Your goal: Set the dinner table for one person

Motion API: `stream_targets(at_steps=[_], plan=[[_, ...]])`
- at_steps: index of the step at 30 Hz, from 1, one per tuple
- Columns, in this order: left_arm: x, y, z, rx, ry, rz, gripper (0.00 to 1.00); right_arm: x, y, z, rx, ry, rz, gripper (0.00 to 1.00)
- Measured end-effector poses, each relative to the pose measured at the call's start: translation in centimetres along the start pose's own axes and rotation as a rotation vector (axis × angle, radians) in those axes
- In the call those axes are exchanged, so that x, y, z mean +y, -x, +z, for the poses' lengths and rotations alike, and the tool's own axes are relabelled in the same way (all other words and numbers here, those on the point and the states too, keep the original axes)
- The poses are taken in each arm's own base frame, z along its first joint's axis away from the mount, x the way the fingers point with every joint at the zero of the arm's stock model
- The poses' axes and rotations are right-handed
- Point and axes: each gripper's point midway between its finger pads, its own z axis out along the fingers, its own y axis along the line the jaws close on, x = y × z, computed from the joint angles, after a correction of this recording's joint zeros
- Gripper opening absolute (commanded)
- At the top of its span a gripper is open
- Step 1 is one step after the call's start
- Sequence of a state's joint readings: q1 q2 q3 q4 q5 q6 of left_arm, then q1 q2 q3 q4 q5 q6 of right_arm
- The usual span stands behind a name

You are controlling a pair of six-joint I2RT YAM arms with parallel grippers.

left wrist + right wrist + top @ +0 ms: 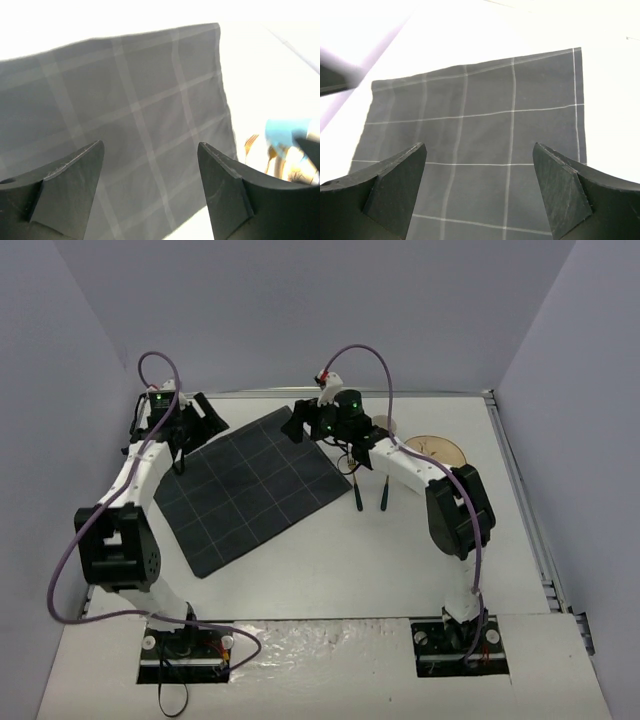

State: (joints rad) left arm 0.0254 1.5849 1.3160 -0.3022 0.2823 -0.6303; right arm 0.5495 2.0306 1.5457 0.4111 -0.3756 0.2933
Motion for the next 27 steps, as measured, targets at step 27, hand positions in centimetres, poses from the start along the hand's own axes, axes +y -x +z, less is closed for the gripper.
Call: stream_targets(at_steps=[27], plan=[[-8.4, -2.6, 22.3, 0.071, -0.481, -0.063, 0.63, -0.1, -16.1, -7.0, 0.259, -0.05, 0.117, 0.83]])
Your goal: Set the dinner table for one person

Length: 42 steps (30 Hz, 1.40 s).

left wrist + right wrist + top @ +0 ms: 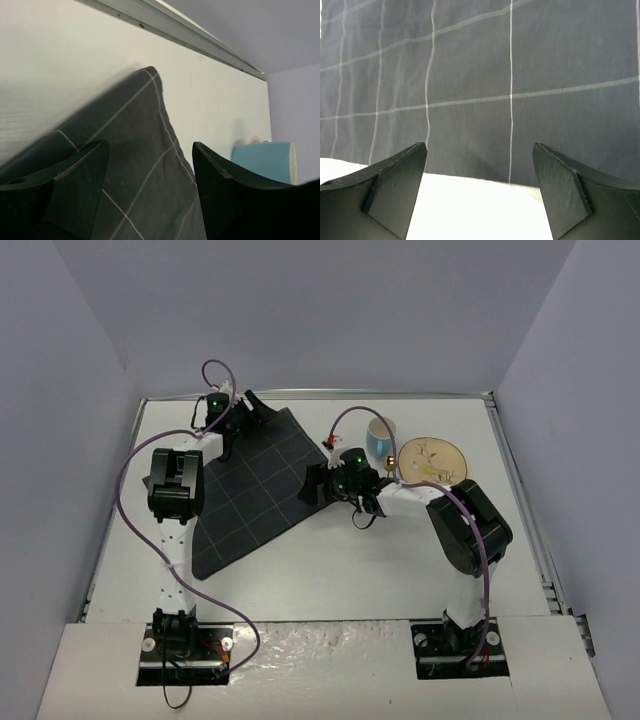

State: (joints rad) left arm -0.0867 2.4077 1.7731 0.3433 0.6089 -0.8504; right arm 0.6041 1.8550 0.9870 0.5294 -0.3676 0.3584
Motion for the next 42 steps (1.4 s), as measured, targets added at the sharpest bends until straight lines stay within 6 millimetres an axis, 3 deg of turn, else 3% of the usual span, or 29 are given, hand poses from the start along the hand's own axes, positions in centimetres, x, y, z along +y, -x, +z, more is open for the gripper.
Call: stream_targets(at_steps=[3, 12, 21, 29, 32, 35, 39, 42], plan=[[1.4, -0.5, 1.1, 0.005, -0.003, -0.016, 0.62, -0.3, -0.8, -0.1, 0.013, -0.005, 0.003, 0.83], [1.6, 0.3, 2.0, -0.022, -0.042, -0.002, 0.62, -1.1, -2.7, -0.3, 0.035, -0.02, 0.011, 0.83], [1.5, 0.5, 2.1, -0.028, -0.054, -0.002, 0.63, -1.3, -2.7, -0.3, 0.009, -0.018, 0.005, 0.83], [0.5, 1.0, 1.3, -0.024, -0.044, 0.011, 0.85, -1.5, -2.2, -0.2, 0.023, -0.041, -0.024, 0.85], [-0.9, 1.9, 0.3, -0.023, -0.029, 0.046, 0.9, -1.4, -1.0, -0.2, 0.024, -0.056, -0.042, 0.86], [-3.1, 3.3, -1.6, -0.027, -0.003, 0.086, 0.95, -0.7, 1.5, -0.9, -0.012, -0.069, -0.074, 0.88], [-7.1, 6.1, -5.4, -0.06, 0.06, 0.171, 0.97, 0.8, 6.2, -4.1, -0.13, -0.074, -0.112, 0.89], [-10.1, 8.0, -9.6, -0.103, 0.154, 0.252, 0.97, 0.7, 9.9, -7.6, -0.249, -0.12, -0.115, 0.9]])
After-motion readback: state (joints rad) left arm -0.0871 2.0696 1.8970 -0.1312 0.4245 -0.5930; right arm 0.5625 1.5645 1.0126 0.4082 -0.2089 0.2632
